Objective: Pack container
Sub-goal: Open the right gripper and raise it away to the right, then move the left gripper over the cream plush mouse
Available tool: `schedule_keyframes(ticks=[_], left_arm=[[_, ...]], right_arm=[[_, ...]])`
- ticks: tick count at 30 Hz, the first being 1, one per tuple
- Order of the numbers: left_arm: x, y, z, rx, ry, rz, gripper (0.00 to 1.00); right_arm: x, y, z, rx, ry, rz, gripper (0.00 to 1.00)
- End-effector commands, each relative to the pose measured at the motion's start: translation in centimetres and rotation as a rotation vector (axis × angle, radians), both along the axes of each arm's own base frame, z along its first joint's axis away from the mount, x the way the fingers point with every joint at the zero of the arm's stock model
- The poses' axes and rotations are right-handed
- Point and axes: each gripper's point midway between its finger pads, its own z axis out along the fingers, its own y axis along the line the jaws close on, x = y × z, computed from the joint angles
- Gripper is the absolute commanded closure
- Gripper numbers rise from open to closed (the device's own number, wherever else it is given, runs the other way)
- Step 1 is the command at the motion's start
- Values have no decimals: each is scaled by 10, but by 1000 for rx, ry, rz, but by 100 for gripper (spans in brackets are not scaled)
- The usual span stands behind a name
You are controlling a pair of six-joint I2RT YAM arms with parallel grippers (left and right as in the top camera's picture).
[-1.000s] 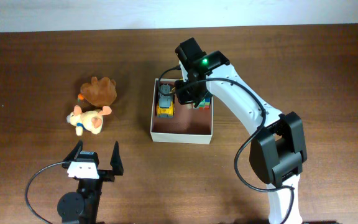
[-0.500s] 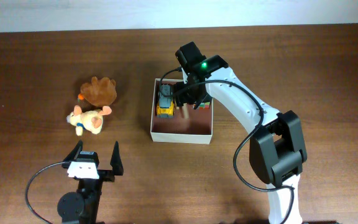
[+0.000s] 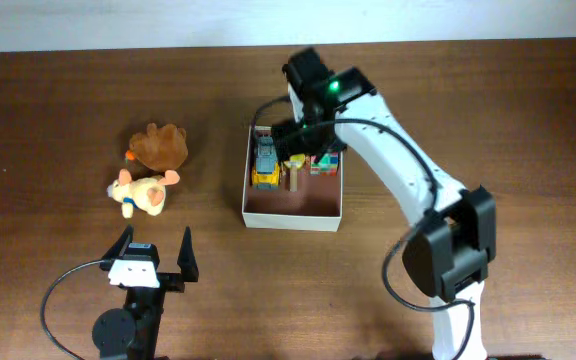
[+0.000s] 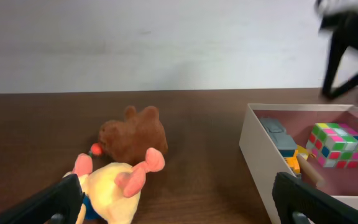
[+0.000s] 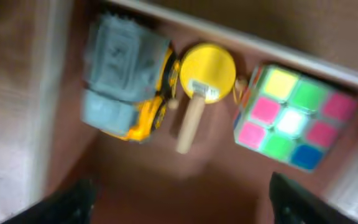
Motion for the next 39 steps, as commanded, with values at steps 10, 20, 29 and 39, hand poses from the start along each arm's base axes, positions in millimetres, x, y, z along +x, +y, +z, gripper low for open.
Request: schedule_keyframes(ticks=[10, 20, 29, 39], left_arm=[[0, 0, -1, 8, -4, -5, 1], [0, 0, -1, 8, -4, -5, 1], [0, 0, -1, 8, -4, -5, 1], [-5, -26, 10, -94, -15, -150, 1]], right_arm=[[14, -177, 150, -211, -257, -442, 1], [0, -313, 122, -278, -93, -779, 1], [-16, -347, 111, -300, -22, -856, 1], [-16, -347, 111, -299, -23, -856, 1]])
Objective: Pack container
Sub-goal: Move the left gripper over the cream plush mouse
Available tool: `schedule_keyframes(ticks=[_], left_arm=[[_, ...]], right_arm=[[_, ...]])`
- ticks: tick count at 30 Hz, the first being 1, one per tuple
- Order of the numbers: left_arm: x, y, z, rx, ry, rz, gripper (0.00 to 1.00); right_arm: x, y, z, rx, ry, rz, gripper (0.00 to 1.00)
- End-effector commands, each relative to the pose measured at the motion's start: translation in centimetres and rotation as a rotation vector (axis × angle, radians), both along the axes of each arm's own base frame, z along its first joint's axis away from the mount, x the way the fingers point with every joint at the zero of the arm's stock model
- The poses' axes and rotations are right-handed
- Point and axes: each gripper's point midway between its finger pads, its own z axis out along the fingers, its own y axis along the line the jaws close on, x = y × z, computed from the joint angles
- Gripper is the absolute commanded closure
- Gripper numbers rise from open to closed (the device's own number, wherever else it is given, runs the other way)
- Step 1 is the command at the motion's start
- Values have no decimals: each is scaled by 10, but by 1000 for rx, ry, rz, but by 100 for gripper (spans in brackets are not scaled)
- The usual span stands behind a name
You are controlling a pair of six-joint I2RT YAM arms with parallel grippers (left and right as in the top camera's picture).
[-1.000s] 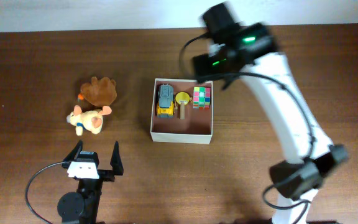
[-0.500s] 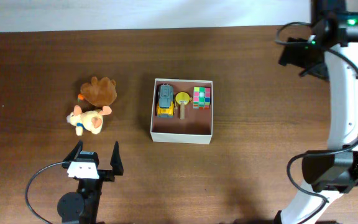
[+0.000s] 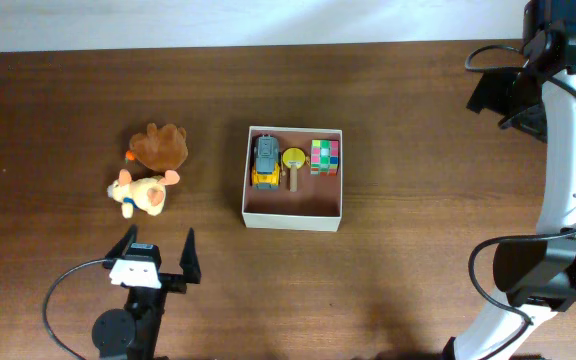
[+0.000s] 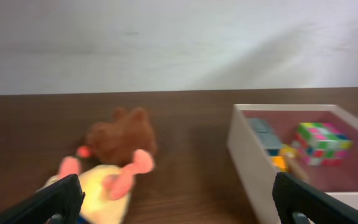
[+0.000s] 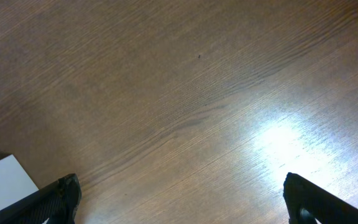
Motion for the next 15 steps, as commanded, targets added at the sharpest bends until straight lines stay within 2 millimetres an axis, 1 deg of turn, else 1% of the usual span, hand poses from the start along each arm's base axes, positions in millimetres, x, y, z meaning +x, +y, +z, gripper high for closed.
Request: schedule_keyframes(ticks=[1, 2, 5, 7, 10, 13, 14, 15], left_arm=[[-5, -18, 12, -88, -8, -101, 1], [-5, -15, 17, -88, 1, -85, 1], [-5, 2, 33, -88, 63, 17, 1], [-2, 12, 45, -76, 130, 77, 1], [11, 14, 61, -32, 271, 74, 1], [24, 15, 62, -9, 445, 64, 1], [27, 15, 60, -13, 517, 62, 1], [31, 16, 54, -21, 625, 59, 1]], right_arm=[[-1, -4, -5, -10, 19, -19, 1], [-1, -4, -5, -10, 19, -19, 1], [-1, -4, -5, -10, 19, -19, 1], [-1, -3, -5, -10, 19, -17, 1], [-1, -4, -5, -10, 19, -18, 1], [-1, -4, -5, -10, 19, -18, 1], [-1, -4, -5, -10, 19, -18, 1], [-1, -4, -5, -10, 19, -18, 1]])
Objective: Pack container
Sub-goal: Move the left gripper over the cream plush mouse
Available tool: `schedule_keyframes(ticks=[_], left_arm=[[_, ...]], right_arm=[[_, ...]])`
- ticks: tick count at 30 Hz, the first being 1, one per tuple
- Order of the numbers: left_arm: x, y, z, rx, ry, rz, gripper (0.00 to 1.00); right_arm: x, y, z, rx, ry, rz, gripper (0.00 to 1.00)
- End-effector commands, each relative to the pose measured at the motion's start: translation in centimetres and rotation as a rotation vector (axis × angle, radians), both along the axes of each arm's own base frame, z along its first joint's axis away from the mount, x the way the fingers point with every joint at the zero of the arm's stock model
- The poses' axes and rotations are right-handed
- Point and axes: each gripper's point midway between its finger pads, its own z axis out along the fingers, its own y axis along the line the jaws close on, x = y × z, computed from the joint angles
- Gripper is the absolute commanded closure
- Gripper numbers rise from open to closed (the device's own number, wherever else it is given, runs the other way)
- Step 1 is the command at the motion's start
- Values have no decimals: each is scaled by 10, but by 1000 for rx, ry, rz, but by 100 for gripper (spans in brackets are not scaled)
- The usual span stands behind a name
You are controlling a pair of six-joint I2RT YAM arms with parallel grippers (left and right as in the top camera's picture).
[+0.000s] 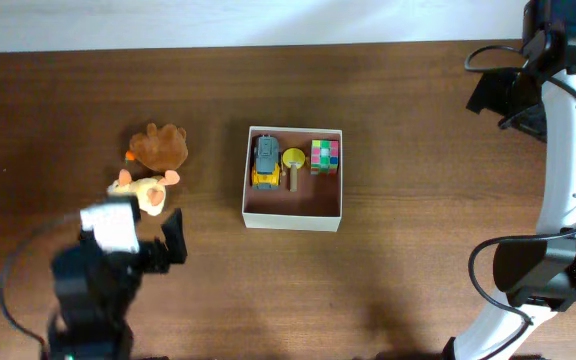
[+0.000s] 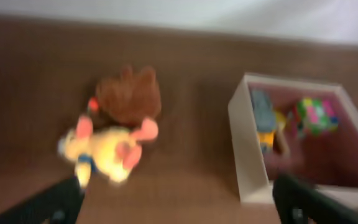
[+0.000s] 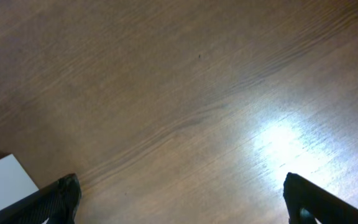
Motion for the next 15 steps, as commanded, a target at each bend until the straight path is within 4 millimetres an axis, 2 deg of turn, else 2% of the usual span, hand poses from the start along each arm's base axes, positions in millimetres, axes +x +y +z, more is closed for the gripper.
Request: schedule_keyframes(ticks=[1, 6, 7, 11, 15], left_arm=[[17, 7, -9, 20, 247, -2, 1], [21, 4, -45, -27, 539, -23, 1], [24, -1, -59, -54, 593, -43, 1], [34, -22, -92, -177, 704, -134, 1], [49, -17, -118, -168, 750, -117, 1]], right_arm=[[-1, -4, -5, -10, 17, -18, 1], [-1, -4, -5, -10, 17, -18, 1], [-1, -4, -5, -10, 17, -18, 1], [-1, -4, -5, -10, 17, -18, 1], [-1, -4, -5, -10, 17, -18, 1]])
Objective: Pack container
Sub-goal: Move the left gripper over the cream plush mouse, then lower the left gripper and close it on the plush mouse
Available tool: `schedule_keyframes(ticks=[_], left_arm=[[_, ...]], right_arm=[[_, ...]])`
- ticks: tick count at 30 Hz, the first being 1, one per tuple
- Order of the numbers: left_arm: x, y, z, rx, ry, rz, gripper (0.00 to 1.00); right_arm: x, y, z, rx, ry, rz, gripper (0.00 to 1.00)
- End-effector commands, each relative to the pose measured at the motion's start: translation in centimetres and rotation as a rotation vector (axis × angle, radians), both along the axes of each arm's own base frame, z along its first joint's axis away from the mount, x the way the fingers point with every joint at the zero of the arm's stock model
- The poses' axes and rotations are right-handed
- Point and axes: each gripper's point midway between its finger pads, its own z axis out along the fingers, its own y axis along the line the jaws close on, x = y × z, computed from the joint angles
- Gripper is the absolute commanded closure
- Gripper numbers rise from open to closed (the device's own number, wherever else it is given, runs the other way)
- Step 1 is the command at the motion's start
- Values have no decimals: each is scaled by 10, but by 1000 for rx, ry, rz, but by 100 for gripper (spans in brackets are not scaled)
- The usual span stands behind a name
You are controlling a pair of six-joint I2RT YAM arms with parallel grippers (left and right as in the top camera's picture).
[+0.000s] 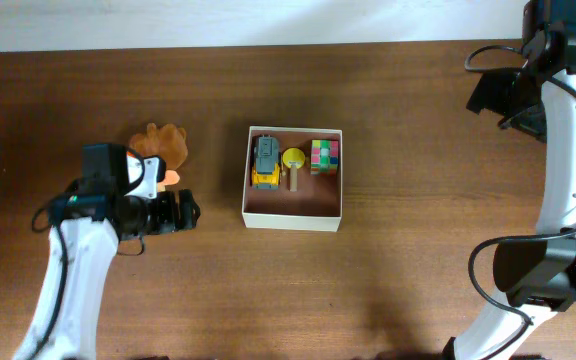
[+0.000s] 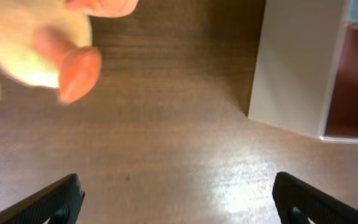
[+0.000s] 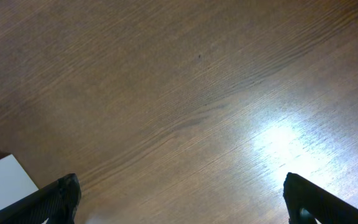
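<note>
The white box (image 1: 293,214) stands mid-table and holds a grey-yellow toy truck (image 1: 265,162), a yellow paddle (image 1: 294,163) and a colour cube (image 1: 324,156). A brown plush (image 1: 164,143) lies to its left. The cream plush (image 2: 30,40) lies just in front of it, mostly hidden under my left arm in the overhead view. My left gripper (image 1: 175,213) (image 2: 178,205) is open, low over bare table between the cream plush and the box wall (image 2: 291,68), holding nothing. My right gripper (image 1: 513,98) (image 3: 182,202) is open and empty over the far right of the table.
Brown wooden table (image 1: 418,260) all round. A white wall runs along the table's far edge. A corner of the white box (image 3: 2,177) shows in the right wrist view. The right arm's base stands at the front right.
My left gripper has moved from the table's front toward the cream plush and now sits lower, close beside it. The right arm, the box and the toys have not moved.
At first my right gripper was open over the box, where truck, paddle and cube lay, and my left gripper was open at the front edge. Then the right arm stood at the far right corner. After that the left arm was nearer the plush toys, and now beside them.
</note>
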Motion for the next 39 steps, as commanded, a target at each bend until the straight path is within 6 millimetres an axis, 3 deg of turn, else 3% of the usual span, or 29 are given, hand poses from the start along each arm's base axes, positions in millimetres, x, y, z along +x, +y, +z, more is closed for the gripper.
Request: schedule_keyframes(ticks=[1, 3, 6, 16, 19, 22, 24, 30, 39], left_arm=[[20, -2, -13, -23, -7, -19, 1], [39, 6, -22, 13, -45, -9, 1], [51, 14, -29, 54, -69, 4, 1], [53, 49, -33, 248, -60, 71, 0], [54, 57, -33, 289, -62, 86, 9], [57, 57, -32, 290, -77, 88, 32], [60, 57, -31, 291, -87, 90, 41], [66, 61, -37, 308, -91, 95, 41], [74, 61, -64, 306, -58, 85, 41]], right_arm=[[-1, -4, -5, -10, 17, -18, 1], [-1, -4, -5, -10, 17, -18, 1], [-1, -4, -5, -10, 17, -18, 1], [-1, -4, -5, -10, 17, -18, 1], [-1, -4, -5, -10, 17, -18, 1], [-1, -4, -5, -10, 17, -18, 1], [-1, -4, -5, -10, 17, -18, 1], [-1, -4, -5, -10, 17, -18, 1], [-1, -4, -5, -10, 17, -18, 1]])
